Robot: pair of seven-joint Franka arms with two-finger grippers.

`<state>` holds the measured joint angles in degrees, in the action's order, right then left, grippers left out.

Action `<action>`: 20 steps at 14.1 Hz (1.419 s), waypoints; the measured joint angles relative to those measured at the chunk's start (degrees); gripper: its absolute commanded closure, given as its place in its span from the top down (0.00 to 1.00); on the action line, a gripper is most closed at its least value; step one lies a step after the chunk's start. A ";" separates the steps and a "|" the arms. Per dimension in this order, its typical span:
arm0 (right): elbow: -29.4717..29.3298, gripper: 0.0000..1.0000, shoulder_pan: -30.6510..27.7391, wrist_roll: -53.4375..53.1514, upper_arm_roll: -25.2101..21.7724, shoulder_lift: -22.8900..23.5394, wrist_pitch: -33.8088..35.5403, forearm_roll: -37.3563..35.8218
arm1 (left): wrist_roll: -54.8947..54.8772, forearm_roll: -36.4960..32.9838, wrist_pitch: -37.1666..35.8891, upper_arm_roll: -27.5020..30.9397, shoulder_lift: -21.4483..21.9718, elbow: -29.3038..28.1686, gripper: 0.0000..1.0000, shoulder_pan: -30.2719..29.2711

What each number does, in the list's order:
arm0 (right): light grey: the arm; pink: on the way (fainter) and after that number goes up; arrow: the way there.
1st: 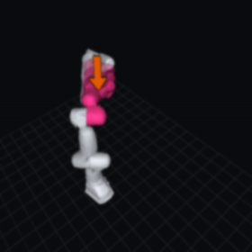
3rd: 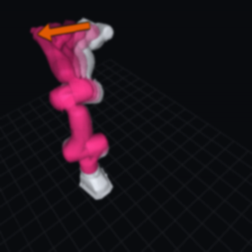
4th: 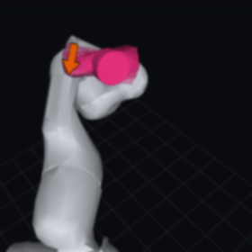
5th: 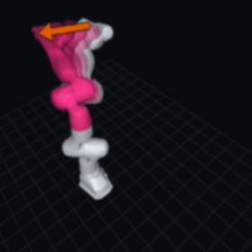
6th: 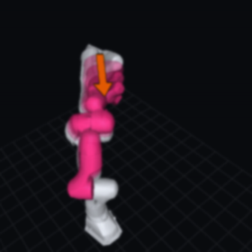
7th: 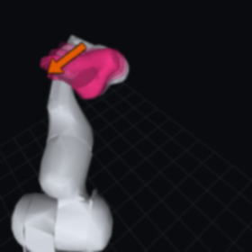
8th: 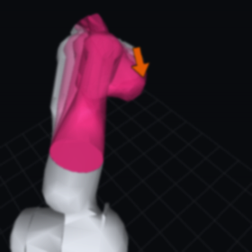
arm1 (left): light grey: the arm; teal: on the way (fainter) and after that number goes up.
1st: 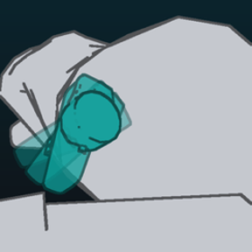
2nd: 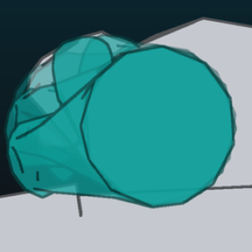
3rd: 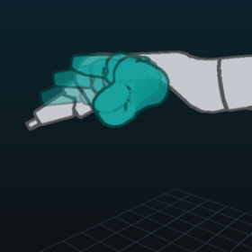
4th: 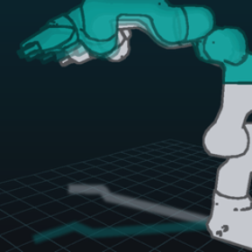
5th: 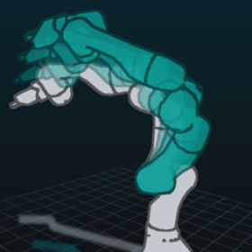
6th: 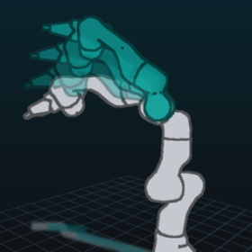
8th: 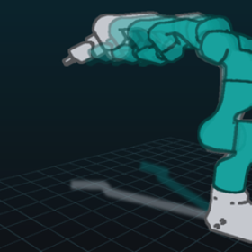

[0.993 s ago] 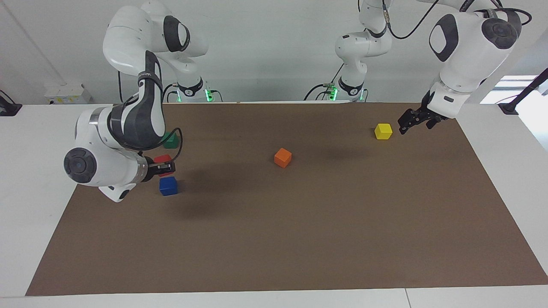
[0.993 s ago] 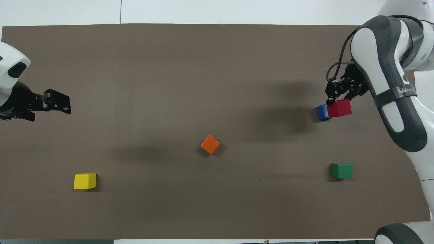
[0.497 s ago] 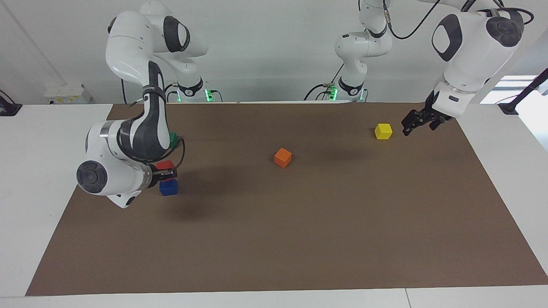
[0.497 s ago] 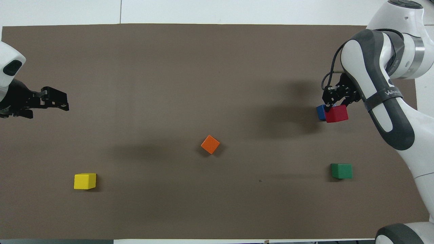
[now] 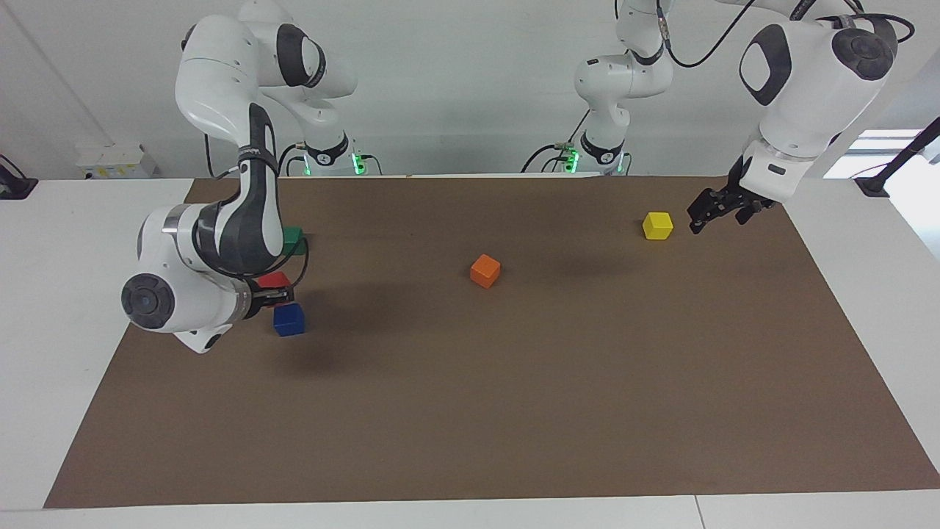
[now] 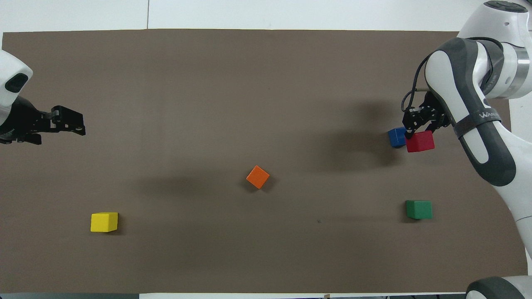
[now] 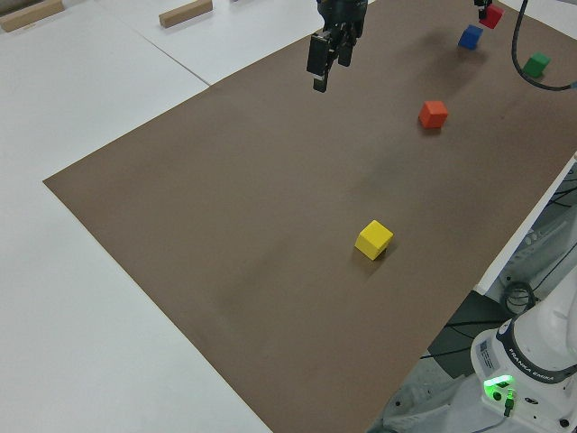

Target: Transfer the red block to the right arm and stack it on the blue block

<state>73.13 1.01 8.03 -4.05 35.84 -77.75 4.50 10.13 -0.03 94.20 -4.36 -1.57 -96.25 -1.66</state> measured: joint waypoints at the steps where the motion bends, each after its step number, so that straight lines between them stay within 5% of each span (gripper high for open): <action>1: 0.13 0.00 0.02 0.00 0.00 0.01 0.00 0.00 | 0.00 0.00 0.10 -0.02 0.00 0.01 1.00 0.00; 20: -6.64 0.00 0.03 0.00 -0.23 4.83 1.80 0.00 | -8.30 0.00 -1.82 -0.53 -0.92 4.10 1.00 -0.16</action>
<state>66.49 1.04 8.03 -4.29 40.67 -75.94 4.50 1.83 -0.03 92.38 -4.89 -2.49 -92.15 -1.82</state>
